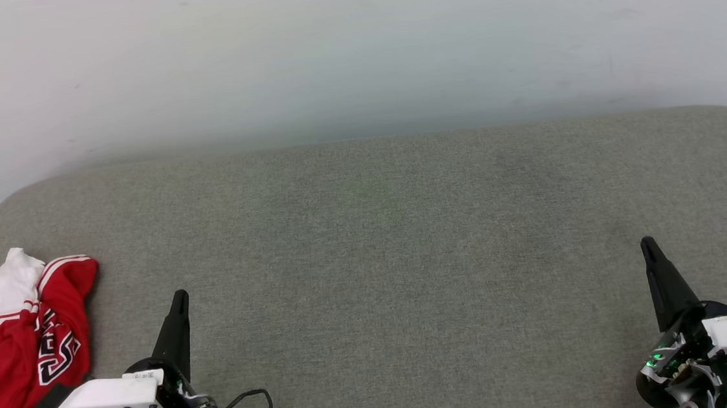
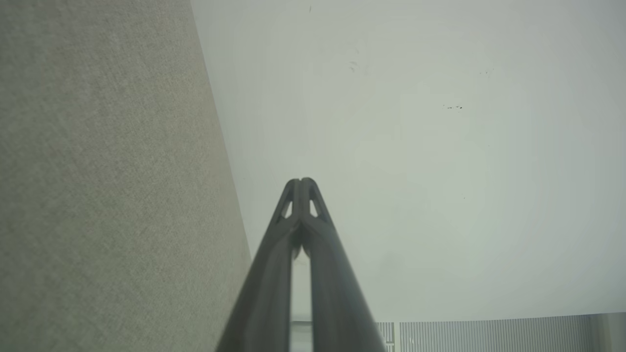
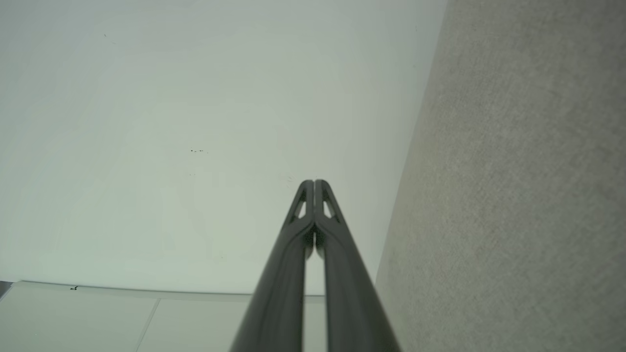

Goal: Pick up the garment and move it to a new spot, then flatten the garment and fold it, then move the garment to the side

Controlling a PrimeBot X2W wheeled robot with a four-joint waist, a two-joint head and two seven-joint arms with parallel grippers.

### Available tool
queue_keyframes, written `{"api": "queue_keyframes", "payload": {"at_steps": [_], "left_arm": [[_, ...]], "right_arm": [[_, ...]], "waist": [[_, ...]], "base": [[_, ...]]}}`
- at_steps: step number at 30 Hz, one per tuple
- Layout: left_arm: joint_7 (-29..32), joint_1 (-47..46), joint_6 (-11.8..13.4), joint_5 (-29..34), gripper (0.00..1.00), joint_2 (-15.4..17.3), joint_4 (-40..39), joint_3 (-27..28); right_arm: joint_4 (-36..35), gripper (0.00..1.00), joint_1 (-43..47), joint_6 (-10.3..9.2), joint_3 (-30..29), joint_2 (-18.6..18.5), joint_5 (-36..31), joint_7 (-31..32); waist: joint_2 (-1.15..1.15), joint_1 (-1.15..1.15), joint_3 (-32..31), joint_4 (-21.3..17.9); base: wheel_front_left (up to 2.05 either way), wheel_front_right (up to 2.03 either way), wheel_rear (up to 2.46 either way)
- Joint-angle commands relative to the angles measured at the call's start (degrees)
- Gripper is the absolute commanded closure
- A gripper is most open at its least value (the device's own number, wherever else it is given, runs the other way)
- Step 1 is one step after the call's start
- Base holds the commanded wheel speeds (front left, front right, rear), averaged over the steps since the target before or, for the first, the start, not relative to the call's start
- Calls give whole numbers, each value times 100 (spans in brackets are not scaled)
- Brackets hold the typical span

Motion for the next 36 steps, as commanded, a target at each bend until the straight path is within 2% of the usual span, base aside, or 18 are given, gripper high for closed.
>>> {"api": "queue_keyframes", "payload": {"at_steps": [1,34,35,36], "left_arm": [[12,-33,-18,7,100,-15,2,16],[11,-33,-18,6,100,-15,2,14],[-1,-1,0,0,0,0,0,-2],[-5,16,2,-1,0,-1,38,-14]], "right_arm": [[5,100,-69,-2,2,23,4,3],[5,100,-69,-2,3,23,5,1],[-1,0,0,0,1,0,0,-1],[35,0,26,0,5,0,0,-3]], "waist": [[0,0,0,0],[0,0,0,0],[0,0,0,0],[0,0,0,0]], "base": [[0,0,0],[0,0,0],[0,0,0],[0,0,0]]}}
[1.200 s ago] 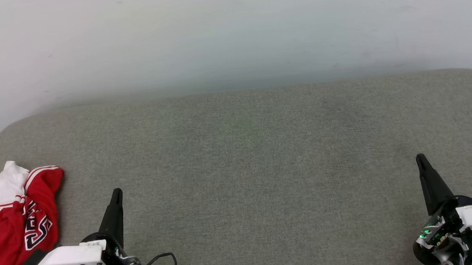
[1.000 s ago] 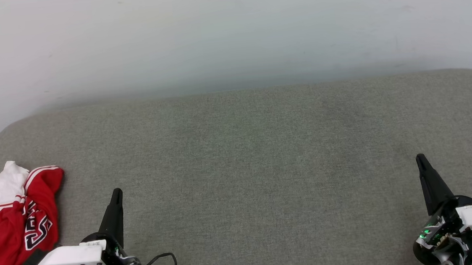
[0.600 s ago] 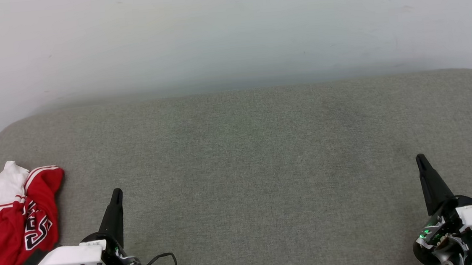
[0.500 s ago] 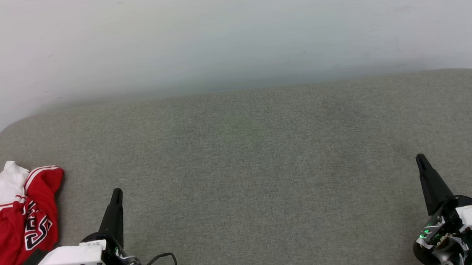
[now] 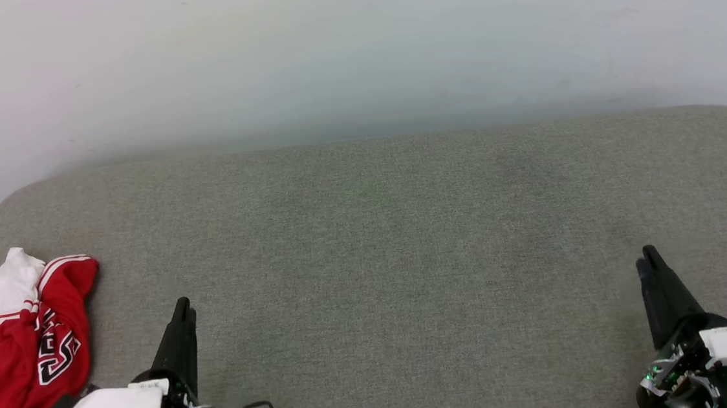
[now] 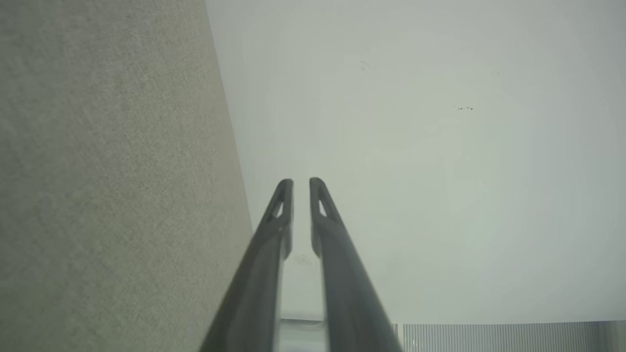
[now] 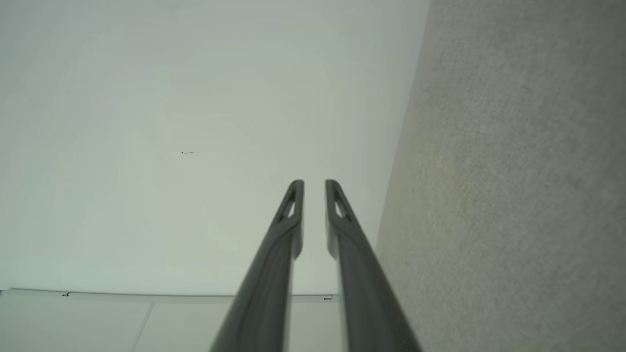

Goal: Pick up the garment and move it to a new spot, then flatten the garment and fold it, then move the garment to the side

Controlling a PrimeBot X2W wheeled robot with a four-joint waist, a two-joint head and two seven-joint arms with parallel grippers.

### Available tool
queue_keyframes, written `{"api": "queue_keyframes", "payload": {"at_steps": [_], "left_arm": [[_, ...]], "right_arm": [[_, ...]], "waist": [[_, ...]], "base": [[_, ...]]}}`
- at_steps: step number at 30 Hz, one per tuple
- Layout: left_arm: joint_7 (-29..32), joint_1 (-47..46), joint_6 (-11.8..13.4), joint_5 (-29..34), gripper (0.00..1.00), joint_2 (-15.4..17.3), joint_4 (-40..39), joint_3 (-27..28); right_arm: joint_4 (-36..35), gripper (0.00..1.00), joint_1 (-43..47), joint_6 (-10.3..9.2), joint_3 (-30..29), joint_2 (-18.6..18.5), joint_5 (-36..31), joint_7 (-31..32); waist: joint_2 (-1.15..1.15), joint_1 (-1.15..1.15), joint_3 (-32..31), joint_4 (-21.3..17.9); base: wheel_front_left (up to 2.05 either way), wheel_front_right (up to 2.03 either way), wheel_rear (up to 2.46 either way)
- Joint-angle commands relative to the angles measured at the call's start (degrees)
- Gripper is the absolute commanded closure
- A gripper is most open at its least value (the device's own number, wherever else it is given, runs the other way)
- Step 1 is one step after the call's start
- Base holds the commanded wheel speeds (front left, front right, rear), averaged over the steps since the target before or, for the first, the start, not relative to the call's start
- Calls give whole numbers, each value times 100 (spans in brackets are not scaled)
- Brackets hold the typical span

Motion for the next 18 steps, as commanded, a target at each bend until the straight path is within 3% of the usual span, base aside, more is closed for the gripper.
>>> {"api": "queue_keyframes", "payload": {"at_steps": [1,11,18], "left_arm": [[-21,-27,0,-3,0,1,-43,-26],[-326,-101,0,115,0,2,-248,-384],[-511,-126,0,517,0,4,-352,-513]], "right_arm": [[-50,0,-19,0,5,0,-2,-20],[-277,0,45,0,152,-19,-152,-297],[-388,0,44,0,291,-112,-585,-505]], "waist": [[0,0,1,0],[0,0,8,5],[0,0,10,9]], "base": [[0,0,0],[0,0,0],[0,0,0]]}}
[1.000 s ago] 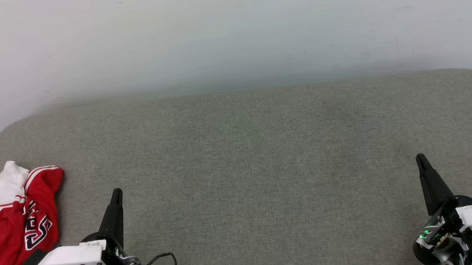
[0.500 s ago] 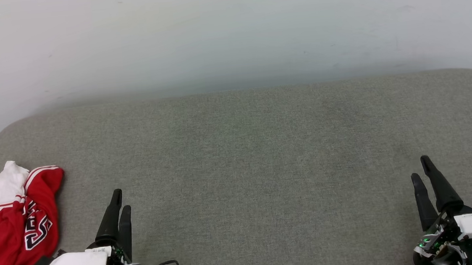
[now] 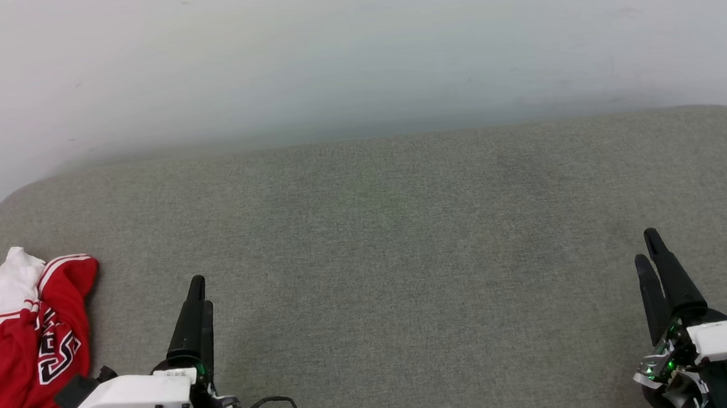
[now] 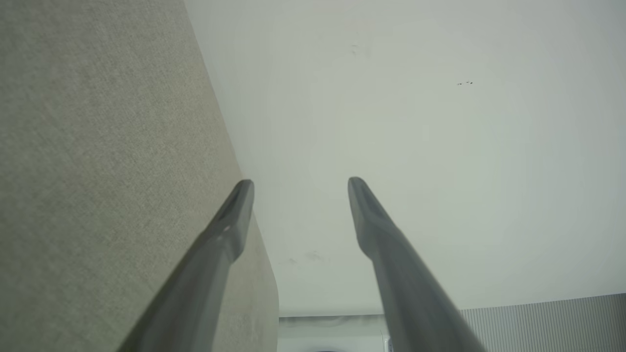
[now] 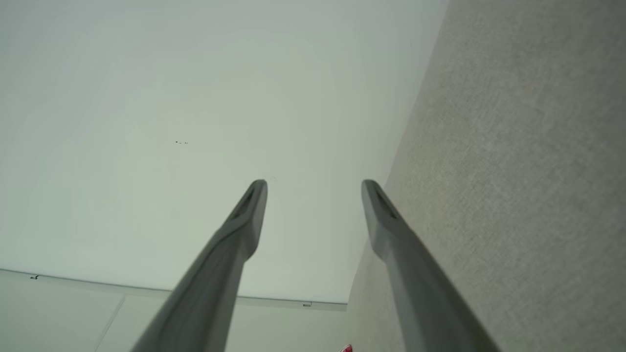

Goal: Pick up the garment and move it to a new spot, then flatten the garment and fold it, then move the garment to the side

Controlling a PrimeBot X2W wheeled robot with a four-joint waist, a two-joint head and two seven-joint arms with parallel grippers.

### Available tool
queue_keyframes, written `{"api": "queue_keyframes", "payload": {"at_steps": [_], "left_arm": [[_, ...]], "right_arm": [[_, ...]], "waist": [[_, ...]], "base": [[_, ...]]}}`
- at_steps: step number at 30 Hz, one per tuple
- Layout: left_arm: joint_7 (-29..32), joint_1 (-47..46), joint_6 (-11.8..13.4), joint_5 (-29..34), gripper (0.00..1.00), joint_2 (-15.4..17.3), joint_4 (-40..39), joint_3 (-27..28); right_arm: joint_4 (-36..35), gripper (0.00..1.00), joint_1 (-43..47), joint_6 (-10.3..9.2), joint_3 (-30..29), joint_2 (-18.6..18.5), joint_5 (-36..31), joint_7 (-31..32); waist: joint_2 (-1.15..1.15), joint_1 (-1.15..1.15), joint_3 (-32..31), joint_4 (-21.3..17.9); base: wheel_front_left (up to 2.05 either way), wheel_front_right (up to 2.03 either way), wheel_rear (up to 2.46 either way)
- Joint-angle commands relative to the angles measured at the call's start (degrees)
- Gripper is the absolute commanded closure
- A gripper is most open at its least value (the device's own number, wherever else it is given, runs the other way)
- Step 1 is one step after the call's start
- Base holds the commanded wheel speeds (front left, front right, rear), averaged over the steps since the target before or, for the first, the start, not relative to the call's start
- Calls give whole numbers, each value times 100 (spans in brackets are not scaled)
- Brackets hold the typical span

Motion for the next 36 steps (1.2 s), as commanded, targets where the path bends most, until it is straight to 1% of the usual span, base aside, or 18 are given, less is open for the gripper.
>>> {"api": "queue_keyframes", "payload": {"at_steps": [1,6,12,19,27,36], "left_arm": [[-61,-188,-1,193,0,14,-120,-58],[-181,-230,-1,795,0,14,-177,-95],[-320,-250,-1,1823,0,14,-192,-186],[-468,-258,148,2946,0,14,-207,-307],[-629,-258,213,4013,0,37,-192,-469],[-790,-284,282,4878,0,103,-209,-626]], "right_arm": [[-157,0,-73,1,56,-79,-166,-70],[-276,0,-96,1,95,-142,-775,-194],[-348,0,-106,1,148,-198,-1927,-331],[-356,0,-87,1,210,-183,-3016,-478],[-378,0,-61,1,282,-206,-3861,-553],[-455,0,-23,1,327,-218,-4665,-591]], "waist": [[0,0,0,3],[0,0,1,7],[0,0,0,17],[0,0,0,34],[0,0,-1,42],[0,0,-5,48]], "base": [[0,0,0],[0,0,0],[0,0,0],[0,0,0],[0,0,0],[0,0,0]]}}
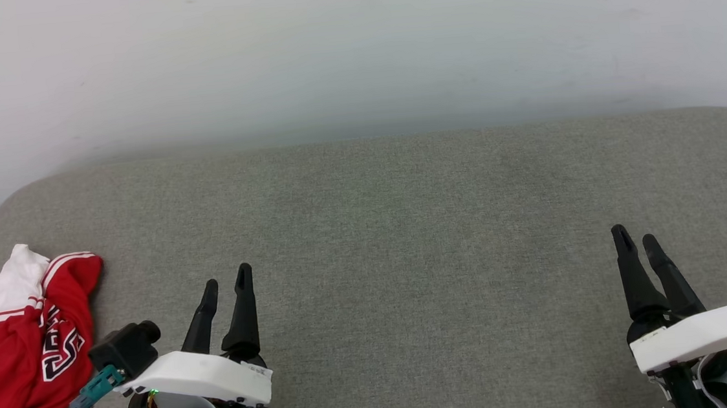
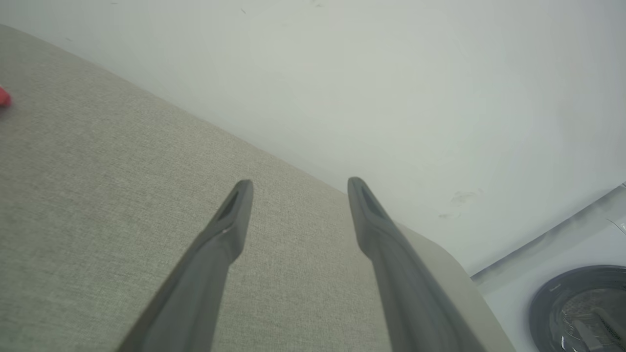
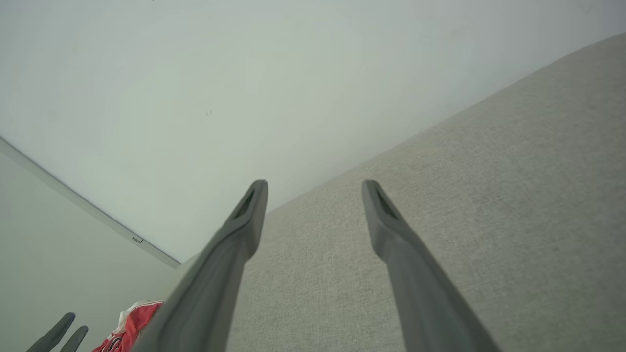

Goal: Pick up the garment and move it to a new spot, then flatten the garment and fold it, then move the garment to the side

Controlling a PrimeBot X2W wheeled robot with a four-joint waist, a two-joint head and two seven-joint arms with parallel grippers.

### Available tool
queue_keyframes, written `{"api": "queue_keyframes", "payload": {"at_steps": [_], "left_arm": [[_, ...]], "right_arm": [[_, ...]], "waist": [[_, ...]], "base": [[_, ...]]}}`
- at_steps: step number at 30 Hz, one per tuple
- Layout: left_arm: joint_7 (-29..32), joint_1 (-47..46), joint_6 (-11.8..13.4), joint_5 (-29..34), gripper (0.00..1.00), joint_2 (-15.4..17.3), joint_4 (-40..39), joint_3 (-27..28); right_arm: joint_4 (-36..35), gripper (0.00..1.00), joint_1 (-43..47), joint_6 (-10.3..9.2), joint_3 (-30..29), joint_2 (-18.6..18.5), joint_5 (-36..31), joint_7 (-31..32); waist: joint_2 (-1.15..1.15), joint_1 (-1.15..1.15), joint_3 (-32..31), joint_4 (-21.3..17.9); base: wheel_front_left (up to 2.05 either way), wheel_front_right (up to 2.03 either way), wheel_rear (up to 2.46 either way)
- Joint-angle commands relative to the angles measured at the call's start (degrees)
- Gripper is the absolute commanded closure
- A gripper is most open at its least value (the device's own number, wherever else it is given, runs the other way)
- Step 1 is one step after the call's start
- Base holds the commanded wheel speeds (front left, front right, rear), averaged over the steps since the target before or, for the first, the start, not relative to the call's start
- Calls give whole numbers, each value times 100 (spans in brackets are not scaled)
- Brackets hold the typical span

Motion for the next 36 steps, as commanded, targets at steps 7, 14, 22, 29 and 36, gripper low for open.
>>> {"api": "queue_keyframes", "payload": {"at_steps": [7,14,22,29,36], "left_arm": [[-170,-181,83,744,0,124,-52,-162],[-284,-192,145,1229,0,168,34,-278],[-387,-238,195,1641,0,202,109,-396],[-496,-271,242,2088,0,238,159,-515],[-577,-255,294,2356,0,237,227,-573]], "right_arm": [[-136,0,3,1,12,-17,-680,6],[-169,0,34,1,-2,18,-1152,48],[-204,0,43,1,-31,52,-1599,84],[-253,0,78,1,-29,87,-2057,101],[-297,0,108,0,-64,125,-2368,136]], "waist": [[0,0,-1,17],[0,0,-5,32],[0,0,-2,48],[0,0,-8,61],[0,0,-8,66]], "base": [[0,0,0],[0,0,0],[0,0,0],[0,0,0],[0,0,0]]}}
